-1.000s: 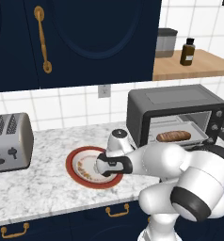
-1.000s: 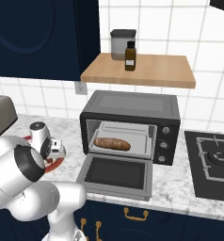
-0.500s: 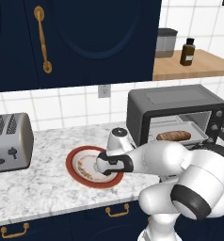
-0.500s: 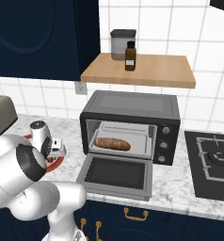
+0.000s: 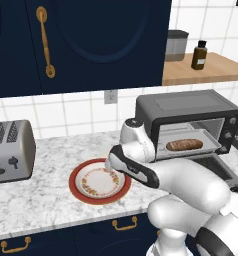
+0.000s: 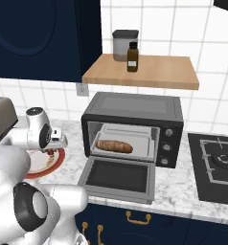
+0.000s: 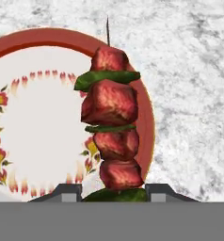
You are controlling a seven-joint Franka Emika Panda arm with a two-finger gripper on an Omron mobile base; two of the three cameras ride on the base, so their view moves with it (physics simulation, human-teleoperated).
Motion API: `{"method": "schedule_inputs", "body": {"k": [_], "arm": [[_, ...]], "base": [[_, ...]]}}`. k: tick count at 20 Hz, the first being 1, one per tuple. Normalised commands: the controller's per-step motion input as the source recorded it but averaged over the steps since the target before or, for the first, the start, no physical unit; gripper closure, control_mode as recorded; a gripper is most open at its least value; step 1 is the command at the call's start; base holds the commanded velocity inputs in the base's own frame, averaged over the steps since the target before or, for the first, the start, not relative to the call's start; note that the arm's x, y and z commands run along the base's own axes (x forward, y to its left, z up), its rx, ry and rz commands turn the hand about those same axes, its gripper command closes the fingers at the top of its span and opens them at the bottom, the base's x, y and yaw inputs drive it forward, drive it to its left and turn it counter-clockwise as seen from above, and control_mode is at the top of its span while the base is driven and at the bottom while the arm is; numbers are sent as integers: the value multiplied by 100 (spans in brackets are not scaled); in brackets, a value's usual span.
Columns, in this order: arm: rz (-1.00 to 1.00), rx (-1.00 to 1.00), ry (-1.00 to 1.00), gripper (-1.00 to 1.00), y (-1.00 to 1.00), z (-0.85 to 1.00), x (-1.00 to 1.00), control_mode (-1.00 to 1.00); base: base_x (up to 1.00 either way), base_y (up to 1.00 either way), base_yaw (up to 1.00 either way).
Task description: Pick up the kebab skewer and baguette bread, and place them inside the toaster oven. Close the toaster oven door and start by setting the timer.
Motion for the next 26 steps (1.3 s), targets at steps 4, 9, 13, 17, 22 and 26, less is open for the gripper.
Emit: {"method": "schedule_inputs", "body": {"k": [4,9,13,17,22,26], "arm": [[-1,-7,0,100,-94,66,-60,-100],[-4,-5,0,100,-97,54,-64,-100],[-9,-4,1,100,-100,43,-41,-100],[-16,-3,3,100,-100,38,-2,-100],[-14,-2,3,100,-100,35,0,-100],[-14,0,2,100,-92,21,10,-100]], "base": [[0,0,0],[0,0,0],[0,0,0],[0,0,0],[0,0,0],[0,0,0]]}}
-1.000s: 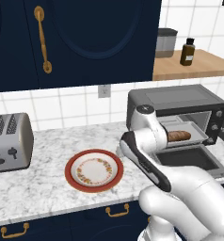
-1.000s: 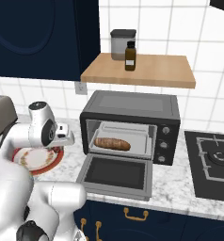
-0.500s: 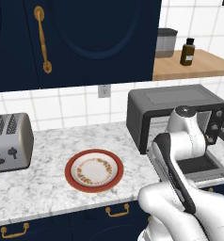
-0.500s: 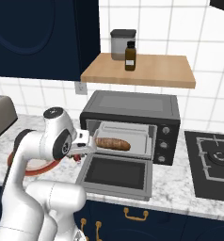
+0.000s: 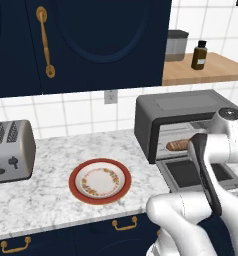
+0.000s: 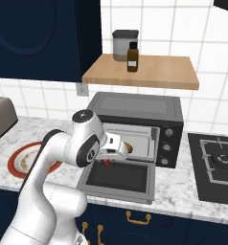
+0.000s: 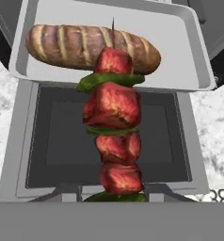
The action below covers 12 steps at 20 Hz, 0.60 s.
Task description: Pick up the kebab skewer and baguette bread, and place them inside the toaster oven. Close the toaster oven door and start by setting the timer.
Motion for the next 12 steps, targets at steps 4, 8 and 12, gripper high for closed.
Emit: {"method": "schedule_inputs", "body": {"k": [4,8,12], "arm": [[-7,0,2,100,-61,11,35,-100],[-1,0,3,100,-30,0,51,-100],[0,5,0,100,-17,-24,53,-100]], "base": [[0,0,0],[0,0,0],[0,0,0]]}}
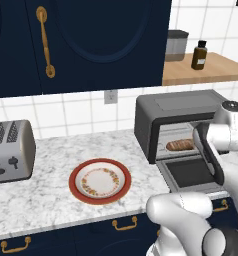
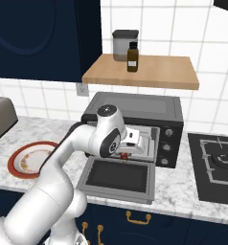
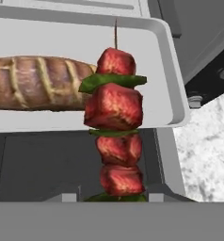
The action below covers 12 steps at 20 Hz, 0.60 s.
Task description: Pick up the kebab skewer and baguette bread, and place them inside the toaster oven. Close the toaster oven door and start by setting the timer.
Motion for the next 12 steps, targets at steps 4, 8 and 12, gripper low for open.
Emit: {"method": "schedule_inputs", "body": {"k": [4,8,12], "arm": [[0,11,0,100,-29,-37,37,-100],[0,7,0,100,-34,-4,53,-100],[0,0,-1,100,-29,-3,39,-100]], "base": [[0,0,0],[0,0,0],[0,0,0]]}}
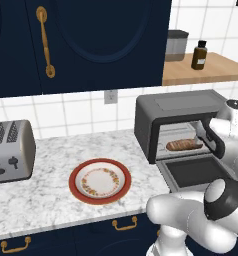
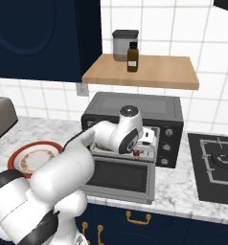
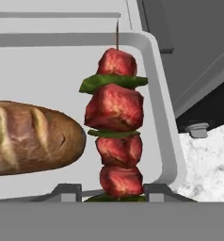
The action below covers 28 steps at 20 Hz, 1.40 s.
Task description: Pick up the kebab skewer and baguette bread, and place them inside the toaster oven. Close the toaster oven door and start by setting the timer.
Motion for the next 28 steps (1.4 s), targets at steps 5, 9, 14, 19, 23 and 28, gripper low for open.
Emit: {"method": "schedule_inputs", "body": {"k": [5,9,14,19,23,28], "arm": [[0,5,-15,100,-27,-23,22,-100],[1,2,-8,100,-4,-14,27,-100],[0,0,0,100,2,0,38,-100],[0,0,0,100,0,-24,20,-100],[0,1,-8,100,0,-23,0,-100],[0,1,-7,100,0,-1,-1,-100]], "base": [[0,0,0],[0,0,0],[0,0,0],[0,0,0],[0,0,0],[0,0,0]]}}
